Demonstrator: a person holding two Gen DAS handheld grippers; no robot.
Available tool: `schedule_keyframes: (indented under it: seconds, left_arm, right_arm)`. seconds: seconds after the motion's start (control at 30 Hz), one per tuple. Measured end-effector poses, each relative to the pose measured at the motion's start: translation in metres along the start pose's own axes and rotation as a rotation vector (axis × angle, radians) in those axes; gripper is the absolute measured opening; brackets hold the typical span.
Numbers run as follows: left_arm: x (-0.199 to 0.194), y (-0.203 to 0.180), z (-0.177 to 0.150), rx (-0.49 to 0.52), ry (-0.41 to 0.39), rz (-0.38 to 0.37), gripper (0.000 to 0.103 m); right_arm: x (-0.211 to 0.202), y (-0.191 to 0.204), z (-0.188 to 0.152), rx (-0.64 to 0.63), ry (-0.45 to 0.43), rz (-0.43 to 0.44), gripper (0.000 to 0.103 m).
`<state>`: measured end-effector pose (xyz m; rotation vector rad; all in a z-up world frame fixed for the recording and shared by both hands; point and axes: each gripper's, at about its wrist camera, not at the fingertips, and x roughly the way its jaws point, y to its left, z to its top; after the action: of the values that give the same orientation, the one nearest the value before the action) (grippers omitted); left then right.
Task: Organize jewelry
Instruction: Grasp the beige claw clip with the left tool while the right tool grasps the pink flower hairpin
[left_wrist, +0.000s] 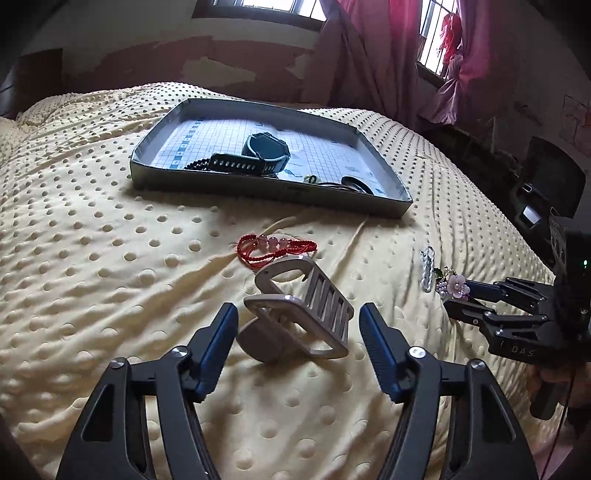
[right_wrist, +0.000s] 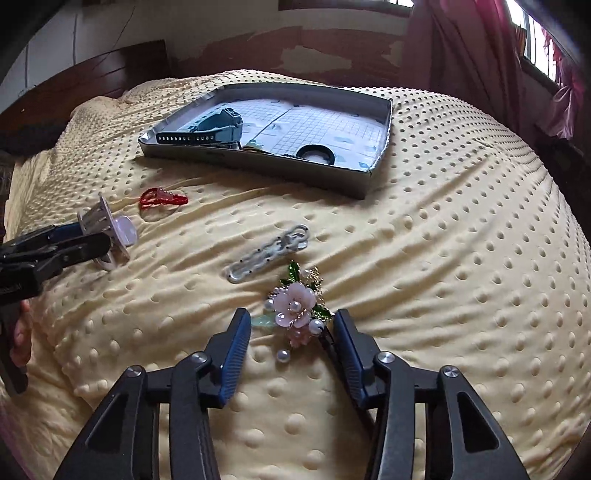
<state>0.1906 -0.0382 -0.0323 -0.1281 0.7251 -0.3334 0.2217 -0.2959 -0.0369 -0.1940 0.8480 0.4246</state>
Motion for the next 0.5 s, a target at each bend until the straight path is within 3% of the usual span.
schedule_keyframes:
  seconds: [0.1,0.2,0.4,0.5]
  left_arm:
    - [-0.0018,0.0003,-0.0011,-0.007,-0.004,-0.016,0.051]
    - [-0.0019,0.0021,-0.0016,-0.031,-0.003,-0.033,0.051]
    - [-0.0033,0.0011,-0.0023,-0.045,-0.005,-0.058,0.044]
    - [-0.0036,-0.0015,-0.0031,-0.042,-0.006,-0.062,0.044]
  right_arm:
    - [0.002,-0.0032,-0.0013,0.043,0.011,0.032,0.038]
    - [0.0028,-0.003,-0.0019,0.072,0.019,0.062,0.037]
    - [0.0048,0.0002,-0.0027,0.091,0.028,0.086,0.023]
    - [0.005,0.0003,-0.0036,0.097,0.032,0.107,0.021]
